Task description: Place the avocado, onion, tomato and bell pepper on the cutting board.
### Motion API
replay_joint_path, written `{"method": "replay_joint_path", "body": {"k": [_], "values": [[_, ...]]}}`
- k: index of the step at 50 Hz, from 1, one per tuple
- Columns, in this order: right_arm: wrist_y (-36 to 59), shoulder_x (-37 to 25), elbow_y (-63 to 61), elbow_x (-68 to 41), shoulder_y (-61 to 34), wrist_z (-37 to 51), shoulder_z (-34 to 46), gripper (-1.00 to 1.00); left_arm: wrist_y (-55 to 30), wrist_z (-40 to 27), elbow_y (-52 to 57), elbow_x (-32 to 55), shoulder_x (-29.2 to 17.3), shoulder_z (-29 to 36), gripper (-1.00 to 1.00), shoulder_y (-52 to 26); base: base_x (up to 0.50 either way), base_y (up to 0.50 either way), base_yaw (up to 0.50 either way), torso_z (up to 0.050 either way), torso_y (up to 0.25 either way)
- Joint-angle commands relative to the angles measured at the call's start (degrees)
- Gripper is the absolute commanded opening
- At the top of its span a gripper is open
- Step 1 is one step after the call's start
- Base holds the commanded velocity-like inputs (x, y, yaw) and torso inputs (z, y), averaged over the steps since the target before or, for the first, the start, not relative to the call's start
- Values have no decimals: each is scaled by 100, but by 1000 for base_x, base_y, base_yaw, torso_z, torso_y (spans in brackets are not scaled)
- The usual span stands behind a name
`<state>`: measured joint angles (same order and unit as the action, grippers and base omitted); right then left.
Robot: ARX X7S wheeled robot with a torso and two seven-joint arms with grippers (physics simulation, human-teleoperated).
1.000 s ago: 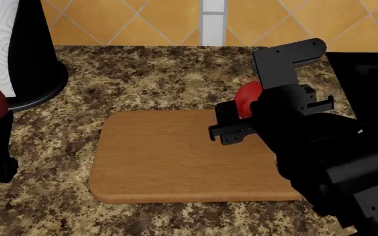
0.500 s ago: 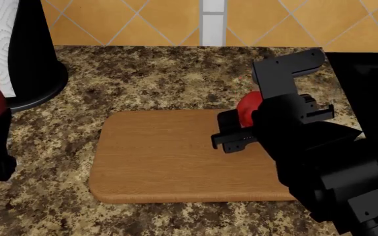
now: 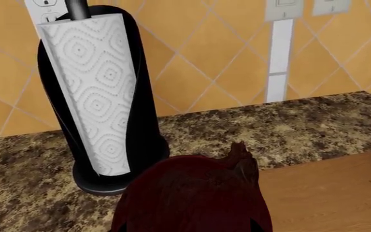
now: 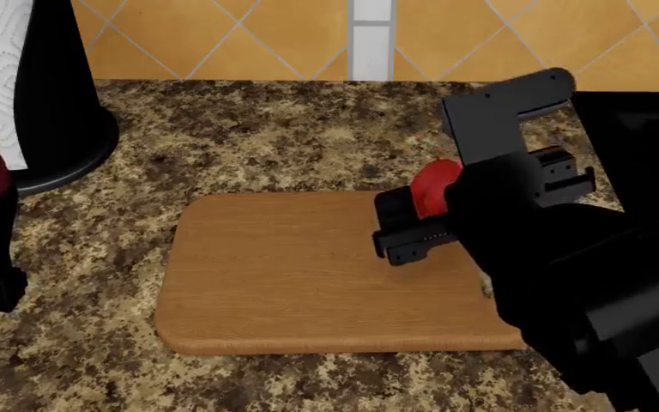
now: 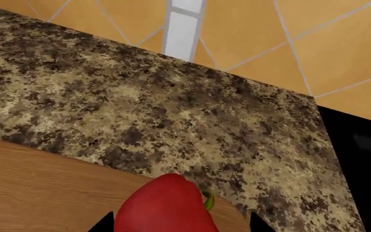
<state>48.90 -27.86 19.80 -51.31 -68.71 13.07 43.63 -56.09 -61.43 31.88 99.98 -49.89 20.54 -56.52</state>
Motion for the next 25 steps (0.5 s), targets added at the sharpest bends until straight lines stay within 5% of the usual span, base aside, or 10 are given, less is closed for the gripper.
{"method": "replay_joint_path", "body": {"k": [1, 25], "values": [[409, -267, -962, -221, -43, 184, -348, 100, 83, 75, -10, 31, 124, -104, -100, -24, 0, 0, 0, 0, 0], [1471, -1494, -4133, -3054, 211, 2429, -2168, 100, -300, 393, -658, -130, 879, 533, -100, -780, 0, 0, 0, 0, 0]]}}
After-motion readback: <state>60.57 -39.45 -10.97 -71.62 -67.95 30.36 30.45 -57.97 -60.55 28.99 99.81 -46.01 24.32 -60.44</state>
